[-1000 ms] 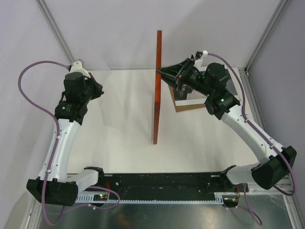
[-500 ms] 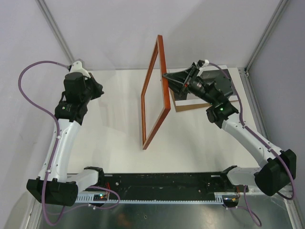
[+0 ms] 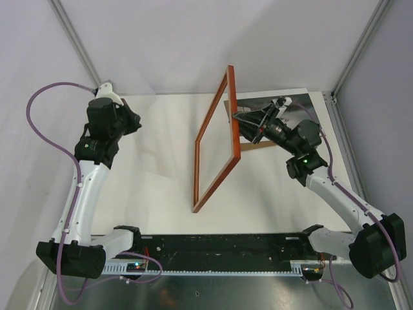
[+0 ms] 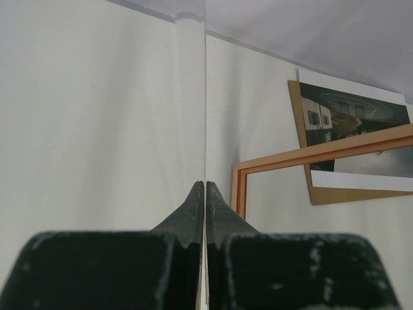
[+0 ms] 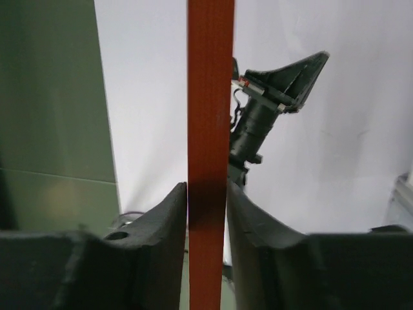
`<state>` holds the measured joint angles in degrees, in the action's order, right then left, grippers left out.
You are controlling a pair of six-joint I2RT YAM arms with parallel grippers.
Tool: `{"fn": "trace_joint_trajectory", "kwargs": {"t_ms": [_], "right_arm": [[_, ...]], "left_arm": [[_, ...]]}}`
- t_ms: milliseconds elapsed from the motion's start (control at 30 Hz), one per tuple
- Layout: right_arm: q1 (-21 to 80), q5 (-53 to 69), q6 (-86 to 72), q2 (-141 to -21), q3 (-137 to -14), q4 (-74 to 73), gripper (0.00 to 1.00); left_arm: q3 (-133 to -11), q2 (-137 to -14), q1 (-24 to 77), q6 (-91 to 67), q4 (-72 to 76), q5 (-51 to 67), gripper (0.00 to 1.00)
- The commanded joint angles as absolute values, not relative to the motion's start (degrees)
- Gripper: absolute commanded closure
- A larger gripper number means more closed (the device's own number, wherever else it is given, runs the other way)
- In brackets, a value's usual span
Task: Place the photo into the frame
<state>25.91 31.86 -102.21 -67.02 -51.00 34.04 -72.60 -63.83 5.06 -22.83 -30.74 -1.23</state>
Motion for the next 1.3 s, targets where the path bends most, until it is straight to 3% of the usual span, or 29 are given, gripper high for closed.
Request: {"fn": "trace_joint_trajectory", "kwargs": {"t_ms": [0, 100, 233, 633, 1267], "right_arm": [[22.7, 34.7, -96.5, -62.4, -50.8, 28.6, 0.56], [20.5, 36.2, -92.7, -60.5, -50.7, 22.5, 0.40], [18.1, 37.6, -88.6, -58.5, -50.0, 16.5, 0.32], [16.4, 32.8, -61.6, -52.0, -47.9, -18.2, 0.29], [19.7, 22.4, -58.3, -35.8, -21.3, -15.0, 0.30]], "left_arm": [[-72.7, -63.8, 4.6, -21.4, -28.7, -0.4, 1.00], [-72.8, -64.1, 4.7, -21.6, -28.7, -0.4, 1.00], [-72.9, -64.5, 4.7, -21.7, -28.6, 1.1, 1.00], [-73.0, -64.4, 4.7, -21.2, -28.6, 2.3, 1.00], [-75.9, -63.4, 4.6, -21.7, -29.1, -0.5, 1.00]]}}
